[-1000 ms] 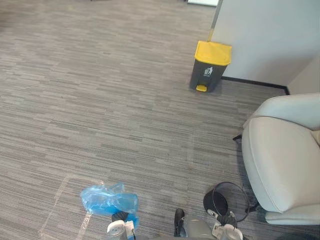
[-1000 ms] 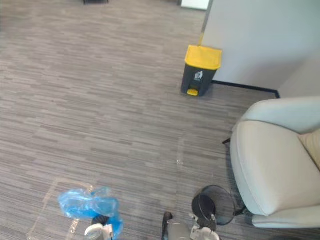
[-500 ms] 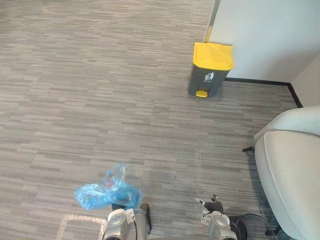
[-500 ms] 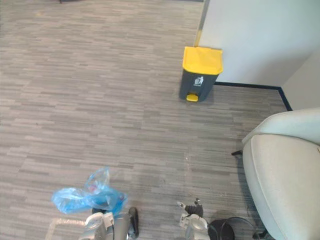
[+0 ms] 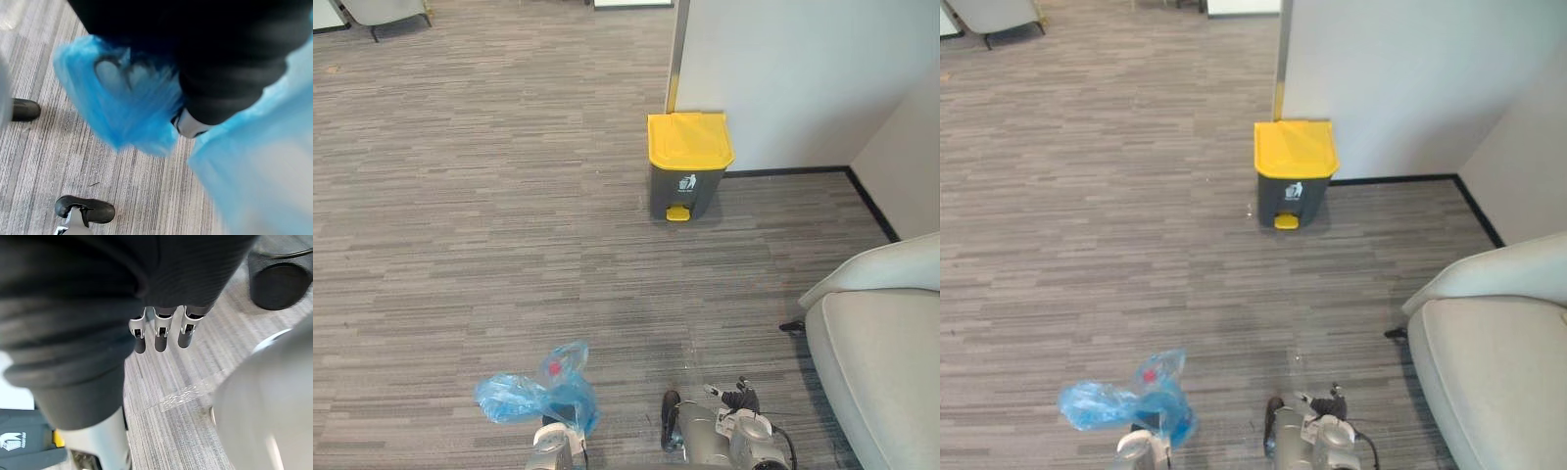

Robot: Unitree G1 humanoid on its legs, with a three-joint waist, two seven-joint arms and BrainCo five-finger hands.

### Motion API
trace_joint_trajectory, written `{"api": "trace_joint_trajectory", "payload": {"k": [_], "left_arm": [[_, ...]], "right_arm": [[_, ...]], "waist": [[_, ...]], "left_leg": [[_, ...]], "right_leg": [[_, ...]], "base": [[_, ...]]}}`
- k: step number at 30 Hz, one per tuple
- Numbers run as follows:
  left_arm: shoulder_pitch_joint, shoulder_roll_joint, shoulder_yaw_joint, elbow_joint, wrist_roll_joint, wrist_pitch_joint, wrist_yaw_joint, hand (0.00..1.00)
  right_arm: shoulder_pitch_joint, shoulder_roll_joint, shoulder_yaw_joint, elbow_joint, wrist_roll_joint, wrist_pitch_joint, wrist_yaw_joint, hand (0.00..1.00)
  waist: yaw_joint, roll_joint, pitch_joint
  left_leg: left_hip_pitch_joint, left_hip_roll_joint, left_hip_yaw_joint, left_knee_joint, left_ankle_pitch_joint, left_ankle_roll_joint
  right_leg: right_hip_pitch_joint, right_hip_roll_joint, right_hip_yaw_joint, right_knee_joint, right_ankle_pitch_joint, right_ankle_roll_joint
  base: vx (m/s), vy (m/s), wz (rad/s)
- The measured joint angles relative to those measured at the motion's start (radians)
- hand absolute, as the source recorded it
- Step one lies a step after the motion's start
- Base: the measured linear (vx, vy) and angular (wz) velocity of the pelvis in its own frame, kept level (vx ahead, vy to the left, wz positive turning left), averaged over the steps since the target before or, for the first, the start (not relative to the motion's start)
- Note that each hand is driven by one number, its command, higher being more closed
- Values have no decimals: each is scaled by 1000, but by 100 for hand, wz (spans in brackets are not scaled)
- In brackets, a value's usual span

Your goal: Gather rubbish on tea table into small bin, then transfer packed bag to large trash can.

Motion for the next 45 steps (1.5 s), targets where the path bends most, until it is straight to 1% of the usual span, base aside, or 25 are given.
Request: {"api": "trace_joint_trajectory", "payload": {"k": [1,2,3,5,6,7,8,11,13,14,16,18,20,23,25,27,30,31,32,34,36,38,39,42,45], "left_arm": [[-7,0,3,-6,0,0,-1,100],[-5,1,9,-19,0,-1,-13,100],[-1,4,15,-22,0,-1,-16,100],[10,2,30,-52,-1,0,-16,100],[23,4,30,-73,-1,-1,-15,100],[20,2,22,-84,-1,-2,-15,100],[24,1,17,-84,0,-6,-15,100],[9,5,17,-67,0,-12,-14,100],[4,7,19,-64,0,-11,-13,100],[19,15,18,-65,0,-9,-13,100],[25,24,13,-64,0,2,-13,100],[25,24,7,-46,0,5,-12,100],[25,23,8,-38,0,5,-12,100],[24,22,8,-27,0,5,-14,100],[18,31,3,-3,0,5,-15,100],[13,10,2,10,1,4,-18,100],[7,2,4,10,2,4,-19,100],[2,2,10,5,2,4,-20,100],[6,7,11,-17,2,3,-20,100],[15,2,31,-45,3,0,-18,100],[16,5,31,-55,2,0,-19,100],[13,4,30,-58,2,0,-19,100],[16,-1,29,-53,2,0,-19,100],[2,16,30,-48,4,0,-16,100],[7,10,27,-45,15,1,-16,100]], "right_arm": [[7,1,5,-1,0,1,0,0],[16,2,33,-4,1,4,-1,0],[13,2,45,-6,1,5,0,0],[17,13,55,-4,1,9,0,0],[19,19,54,-3,2,10,-1,0],[23,35,43,-4,2,9,0,0],[37,25,44,3,2,9,0,0],[43,26,40,32,1,19,0,0],[42,35,34,30,0,19,1,0],[37,34,40,28,-2,19,7,0],[41,29,50,23,0,19,16,0],[55,26,42,-16,-3,16,18,0],[50,26,40,-14,-4,17,18,0],[33,26,23,-10,-32,17,19,0],[26,20,18,-1,-38,17,21,0],[5,0,-6,17,-41,17,19,0],[0,-4,-17,30,-39,19,18,0],[6,-3,-9,30,-39,20,18,0],[15,-4,9,30,-39,21,17,0],[19,-1,28,31,-39,22,17,0],[22,6,29,32,-37,26,17,0],[21,9,29,32,-35,27,17,0],[29,9,26,28,-30,27,18,0],[47,25,23,32,-27,27,18,0],[51,31,24,32,-29,29,19,0]], "waist": [[-5,0,0],[4,2,2],[8,6,6],[18,3,10],[28,-5,14],[49,-9,15],[61,-7,1],[54,-56,-27],[64,-57,-26],[77,-59,-24],[56,-50,-21],[38,-55,-23],[41,-59,-23],[28,-50,-18],[14,-58,-16],[20,-9,-7],[9,3,1],[9,-3,5],[13,-5,7],[24,-2,7],[36,-13,7],[42,-13,6],[45,-1,-2],[45,-55,-21],[60,-62,-19]], "left_leg": [[-51,16,-37,135,30,-26],[-181,50,-58,426,157,-72],[-227,65,-51,524,150,-62],[-351,84,-9,657,20,-7],[-398,82,44,599,-29,24],[-467,23,21,118,-4,41],[-459,7,10,67,96,49],[-445,-58,61,54,67,97],[-396,-59,89,41,28,106],[-326,-64,137,-6,7,107],[-258,-80,156,-38,-10,113],[-179,-89,157,-76,-29,115],[-131,-90,154,-120,-29,115],[-58,-72,134,-178,-40,98],[-26,-76,80,-194,-64,61],[-26,-39,20,-168,-58,62],[-94,-11,-29,48,-47,41],[-179,13,-48,254,-6,-26],[-261,46,-52,441,28,-58],[-351,88,-18,571,2,-37],[-395,90,44,481,-33,3],[-412,55,61,232,-26,25],[-408,38,50,35,86,46],[-373,-30,63,-37,114,63],[-306,-55,113,-71,83,93]], "right_leg": [[40,10,-10,-24,-14,-1],[124,37,3,-101,-29,-10],[157,48,12,-129,-31,-14],[257,68,53,-199,-41,-29],[306,65,85,-231,-37,-23],[396,21,196,-288,-67,44],[404,13,230,-288,-91,80],[411,-61,245,-306,-62,97],[405,-67,266,-243,-40,122],[318,-67,297,-25,-43,164],[180,-75,300,268,5,253],[59,-79,239,425,-19,212],[21,-90,158,391,-52,172],[-9,-64,51,144,-58,125],[16,-28,51,-68,63,76],[40,-4,27,-68,36,59],[103,2,-1,-77,-24,46],[160,7,-13,-120,-31,41],[217,19,-16,-165,-35,35],[300,35,-16,-225,-37,29],[353,27,-1,-265,-35,33],[380,10,21,-286,-32,47],[385,11,35,-288,-40,75],[385,-39,83,-301,-49,111],[368,-75,114,-200,-50,115]], "base": [[431,-165,1],[390,-100,-14],[438,-56,-45],[363,25,-63],[775,297,-166],[823,412,-180],[846,501,-148],[461,280,-9],[314,200,-52],[309,204,-96],[241,138,-43],[287,77,11],[319,1,12],[381,-106,24],[409,-186,37],[394,-173,13],[353,-193,19],[395,-200,35],[320,-136,16],[310,-44,-17],[320,46,-35],[332,153,-44],[235,150,-33],[285,174,-9],[175,150,-31]]}}
